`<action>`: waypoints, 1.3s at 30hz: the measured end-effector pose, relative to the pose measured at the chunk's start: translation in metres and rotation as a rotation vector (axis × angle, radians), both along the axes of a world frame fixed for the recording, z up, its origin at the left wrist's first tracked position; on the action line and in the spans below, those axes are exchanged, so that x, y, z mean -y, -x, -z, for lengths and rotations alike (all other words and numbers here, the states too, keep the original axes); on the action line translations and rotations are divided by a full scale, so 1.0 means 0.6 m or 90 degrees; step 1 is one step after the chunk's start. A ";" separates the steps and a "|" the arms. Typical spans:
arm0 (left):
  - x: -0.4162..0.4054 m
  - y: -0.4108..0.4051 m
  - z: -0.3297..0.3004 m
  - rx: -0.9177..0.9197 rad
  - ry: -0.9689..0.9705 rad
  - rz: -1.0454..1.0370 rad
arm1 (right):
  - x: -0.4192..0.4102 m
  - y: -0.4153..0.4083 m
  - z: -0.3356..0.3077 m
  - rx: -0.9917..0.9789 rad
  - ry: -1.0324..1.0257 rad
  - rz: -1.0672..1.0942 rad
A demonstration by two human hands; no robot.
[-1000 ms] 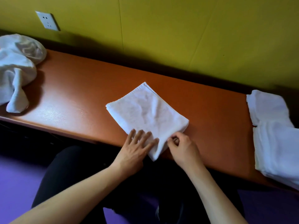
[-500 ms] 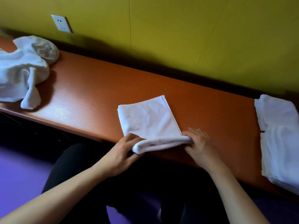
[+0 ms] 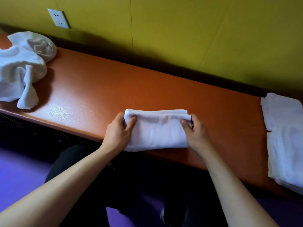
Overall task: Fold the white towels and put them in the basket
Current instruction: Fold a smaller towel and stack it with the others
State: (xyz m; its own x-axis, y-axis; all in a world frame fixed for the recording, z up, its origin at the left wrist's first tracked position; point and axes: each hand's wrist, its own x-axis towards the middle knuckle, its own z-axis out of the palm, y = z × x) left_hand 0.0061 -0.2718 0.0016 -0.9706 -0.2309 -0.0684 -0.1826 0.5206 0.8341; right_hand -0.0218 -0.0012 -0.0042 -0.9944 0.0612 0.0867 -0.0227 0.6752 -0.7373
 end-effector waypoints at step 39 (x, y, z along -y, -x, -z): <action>-0.206 0.001 -0.096 0.427 -0.272 0.166 | -0.063 -0.087 -0.077 0.284 0.418 0.367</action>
State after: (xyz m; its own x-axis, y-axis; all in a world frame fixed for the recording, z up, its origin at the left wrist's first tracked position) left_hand 0.0054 -0.1483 0.0593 -0.7115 0.1715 -0.6814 -0.6283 0.2788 0.7263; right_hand 0.0306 0.0366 0.0420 -0.7302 0.4487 -0.5152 0.5541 -0.0521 -0.8308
